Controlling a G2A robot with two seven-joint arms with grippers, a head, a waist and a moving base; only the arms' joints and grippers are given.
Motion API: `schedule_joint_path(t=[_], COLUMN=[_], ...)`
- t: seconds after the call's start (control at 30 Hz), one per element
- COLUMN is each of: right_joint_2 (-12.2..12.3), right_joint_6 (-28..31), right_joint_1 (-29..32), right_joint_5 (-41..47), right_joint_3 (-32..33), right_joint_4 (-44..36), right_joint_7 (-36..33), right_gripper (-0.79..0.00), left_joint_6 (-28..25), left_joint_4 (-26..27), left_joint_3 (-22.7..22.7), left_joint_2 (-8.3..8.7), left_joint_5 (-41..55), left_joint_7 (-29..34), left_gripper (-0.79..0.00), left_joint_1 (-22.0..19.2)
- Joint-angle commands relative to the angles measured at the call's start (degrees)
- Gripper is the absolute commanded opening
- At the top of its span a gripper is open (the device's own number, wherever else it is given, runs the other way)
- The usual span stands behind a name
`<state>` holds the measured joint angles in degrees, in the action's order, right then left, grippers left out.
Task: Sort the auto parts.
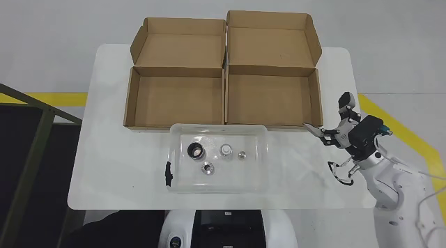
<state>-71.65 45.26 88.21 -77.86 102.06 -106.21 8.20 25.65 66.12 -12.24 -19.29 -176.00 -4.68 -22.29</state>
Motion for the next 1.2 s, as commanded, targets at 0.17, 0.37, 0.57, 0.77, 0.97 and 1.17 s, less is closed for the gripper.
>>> schedule_joint_path(t=[0.17, 0.37, 0.57, 0.77, 0.97, 1.17], right_joint_2=[0.0, 0.0, 0.0, 0.0, 0.24, 0.92], right_joint_6=[0.0, 0.0, 0.0, 0.0, 1.47, 6.25], right_joint_1=[0.0, 0.0, 0.0, 0.0, -0.94, -4.0], right_joint_5=[0.0, 0.0, 0.0, 0.0, 1.69, -0.01], right_joint_3=[0.0, 0.0, 0.0, 0.0, -1.98, -5.82], right_joint_4=[0.0, 0.0, 0.0, 0.0, -0.15, -2.89], right_joint_7=[0.0, 0.0, 0.0, 0.0, -1.95, -8.6], right_gripper=[0.0, 0.0, -0.001, -0.001, 0.0, 0.0], left_joint_6=[0.0, 0.0, 0.0, 0.0, 0.0, 0.0], left_joint_4=[0.0, 0.0, 0.0, 0.0, 0.0, 0.0], left_joint_3=[0.0, 0.0, 0.0, 0.0, 0.0, 0.0], left_joint_2=[0.0, 0.0, 0.0, 0.0, 0.0, 0.0], left_joint_5=[0.0, 0.0, 0.0, 0.0, 0.0, 0.0], left_joint_7=[0.0, 0.0, 0.0, 0.0, 0.0, 0.0], left_gripper=[0.0, 0.0, 0.0, -0.001, 0.0, 0.0], left_joint_1=[0.0, 0.0, 0.0, 0.0, 0.0, 0.0])
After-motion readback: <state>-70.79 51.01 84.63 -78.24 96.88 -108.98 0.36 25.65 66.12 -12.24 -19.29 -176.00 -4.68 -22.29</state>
